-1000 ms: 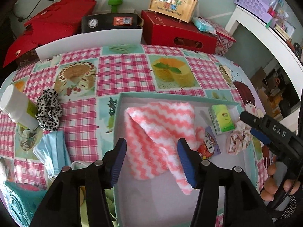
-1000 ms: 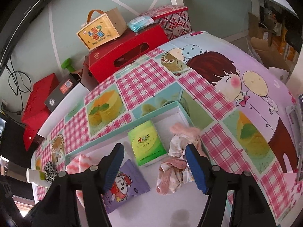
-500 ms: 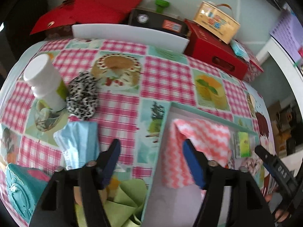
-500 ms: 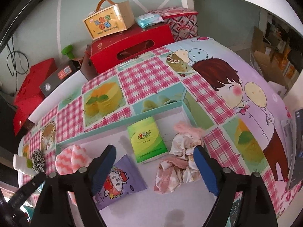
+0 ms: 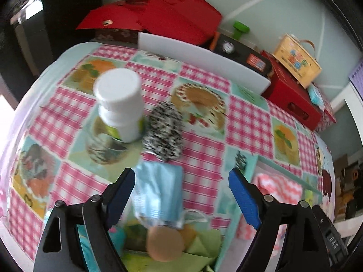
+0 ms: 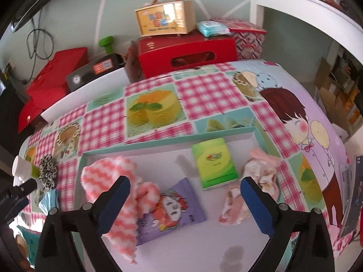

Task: Organize soft objects
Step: 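Move the right tool to the beige round sponge while the left moves to the blue mask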

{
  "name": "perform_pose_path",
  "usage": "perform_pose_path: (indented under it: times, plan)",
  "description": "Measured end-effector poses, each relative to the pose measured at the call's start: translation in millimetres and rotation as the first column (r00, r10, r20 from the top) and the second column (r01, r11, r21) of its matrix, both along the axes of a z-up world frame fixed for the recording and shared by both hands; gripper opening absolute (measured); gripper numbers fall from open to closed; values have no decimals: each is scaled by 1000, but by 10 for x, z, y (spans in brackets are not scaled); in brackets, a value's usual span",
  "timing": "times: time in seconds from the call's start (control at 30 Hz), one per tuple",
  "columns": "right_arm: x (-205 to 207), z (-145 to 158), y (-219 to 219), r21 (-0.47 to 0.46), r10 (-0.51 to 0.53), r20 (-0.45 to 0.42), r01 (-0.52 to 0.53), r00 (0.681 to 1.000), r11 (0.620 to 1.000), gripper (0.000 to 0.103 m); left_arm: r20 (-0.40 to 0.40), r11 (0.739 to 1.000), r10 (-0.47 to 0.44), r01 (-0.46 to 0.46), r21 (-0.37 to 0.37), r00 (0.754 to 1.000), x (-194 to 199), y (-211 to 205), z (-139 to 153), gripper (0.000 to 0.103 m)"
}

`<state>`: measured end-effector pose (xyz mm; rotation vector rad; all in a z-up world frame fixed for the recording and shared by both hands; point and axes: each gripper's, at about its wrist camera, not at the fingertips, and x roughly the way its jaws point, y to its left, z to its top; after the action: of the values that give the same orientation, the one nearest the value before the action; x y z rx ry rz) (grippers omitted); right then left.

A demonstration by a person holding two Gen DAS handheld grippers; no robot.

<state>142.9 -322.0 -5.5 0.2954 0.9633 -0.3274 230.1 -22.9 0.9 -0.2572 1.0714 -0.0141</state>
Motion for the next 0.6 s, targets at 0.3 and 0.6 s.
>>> perform_pose_path:
  times: [0.3, 0.6]
  plan:
    - [81, 73, 539, -37, 123, 21, -122, 992, 992, 102, 31, 990, 134, -135, 37, 991, -50, 541, 102, 85]
    - [115, 36, 1167, -68, 278, 8, -276, 961, 959, 102, 11, 971, 228, -228, 70, 974, -78, 961, 52, 85]
